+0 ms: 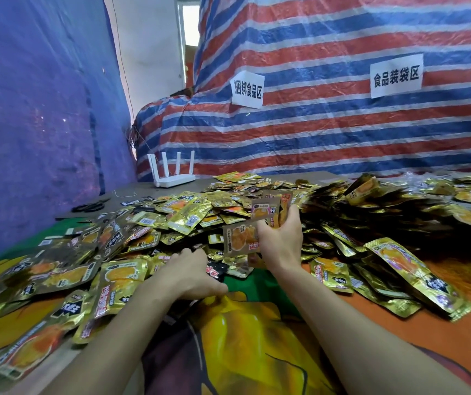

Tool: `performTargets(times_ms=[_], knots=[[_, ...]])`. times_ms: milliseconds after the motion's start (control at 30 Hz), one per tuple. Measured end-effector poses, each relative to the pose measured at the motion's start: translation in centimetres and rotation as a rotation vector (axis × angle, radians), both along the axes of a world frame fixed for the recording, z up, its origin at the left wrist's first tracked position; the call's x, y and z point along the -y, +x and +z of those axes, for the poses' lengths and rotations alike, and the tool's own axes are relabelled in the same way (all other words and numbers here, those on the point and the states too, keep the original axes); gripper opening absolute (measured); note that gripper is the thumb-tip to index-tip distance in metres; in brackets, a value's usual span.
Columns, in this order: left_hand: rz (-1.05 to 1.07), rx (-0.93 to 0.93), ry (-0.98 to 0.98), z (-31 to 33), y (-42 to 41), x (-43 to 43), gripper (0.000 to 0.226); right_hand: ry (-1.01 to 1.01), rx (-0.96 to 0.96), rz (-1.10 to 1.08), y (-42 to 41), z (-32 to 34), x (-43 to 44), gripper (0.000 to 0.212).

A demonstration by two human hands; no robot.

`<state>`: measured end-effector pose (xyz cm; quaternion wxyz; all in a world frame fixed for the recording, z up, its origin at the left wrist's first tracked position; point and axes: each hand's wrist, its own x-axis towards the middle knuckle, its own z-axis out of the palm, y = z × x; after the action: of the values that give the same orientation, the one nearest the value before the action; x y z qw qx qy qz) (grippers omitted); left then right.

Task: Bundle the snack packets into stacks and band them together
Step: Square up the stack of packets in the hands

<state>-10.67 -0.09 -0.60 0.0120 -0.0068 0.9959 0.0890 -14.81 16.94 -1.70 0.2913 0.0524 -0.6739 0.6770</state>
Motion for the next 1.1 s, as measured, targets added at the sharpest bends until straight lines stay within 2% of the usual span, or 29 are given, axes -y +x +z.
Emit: performTargets(times_ms=[133,233,400,433,500,600,667,767,833,900,967,1033,1100], knots=[[0.022,-0.041,0.103,0.3,0.2,-0.4,0.058,0.209,-0.033,-0.036,0.2,0.2,0.0,0.03],[0.049,-0.096,0.192,0.3,0.4,-0.5,0.073,0.236,-0.045,-0.013,0.3,0.2,0.2,0.031],[-0.069,-0.305,0.758,1.0,0.9,1.0,0.063,0.172,-0.015,0.119,0.5,0.3,0.5,0.04],[-0.106,-0.36,0.82,1.0,1.0,1.0,0.062,0.143,-0.007,0.177,0.5,0.4,0.6,0.044],[-0.181,-0.431,0.771,0.8,1.1,0.7,0.071,0.084,0.014,0.319,0.6,0.5,0.6,0.047],[-0.215,-0.46,0.568,-0.2,0.3,0.7,0.088,0.05,0.041,0.463,0.7,0.5,0.5,0.04],[-0.183,-0.49,0.514,-0.7,-0.3,0.6,0.077,0.01,0.082,0.516,0.9,0.6,0.5,0.039],[-0.109,-0.512,0.57,-1.0,-0.9,0.7,0.069,-0.125,0.183,0.662,1.2,0.8,0.4,0.051],[-0.004,-0.523,0.8,-0.6,-1.1,1.2,0.058,-0.201,0.227,0.742,1.0,1.0,0.1,0.056],[0.055,-0.512,1.236,0.4,-0.9,1.8,0.034,-0.224,0.254,0.773,0.9,1.2,-0.2,0.053],[0.02,-0.441,1.596,1.3,-0.4,2.5,0.023,-0.182,0.273,0.741,0.8,1.3,0.0,0.046],[-0.068,-0.384,1.758,1.8,0.3,2.7,0.025,-0.14,0.306,0.661,0.7,1.3,0.5,0.034],[-0.134,-0.331,1.837,1.9,0.9,1.9,0.025,-0.18,0.344,0.617,0.9,1.2,1.0,0.024]])
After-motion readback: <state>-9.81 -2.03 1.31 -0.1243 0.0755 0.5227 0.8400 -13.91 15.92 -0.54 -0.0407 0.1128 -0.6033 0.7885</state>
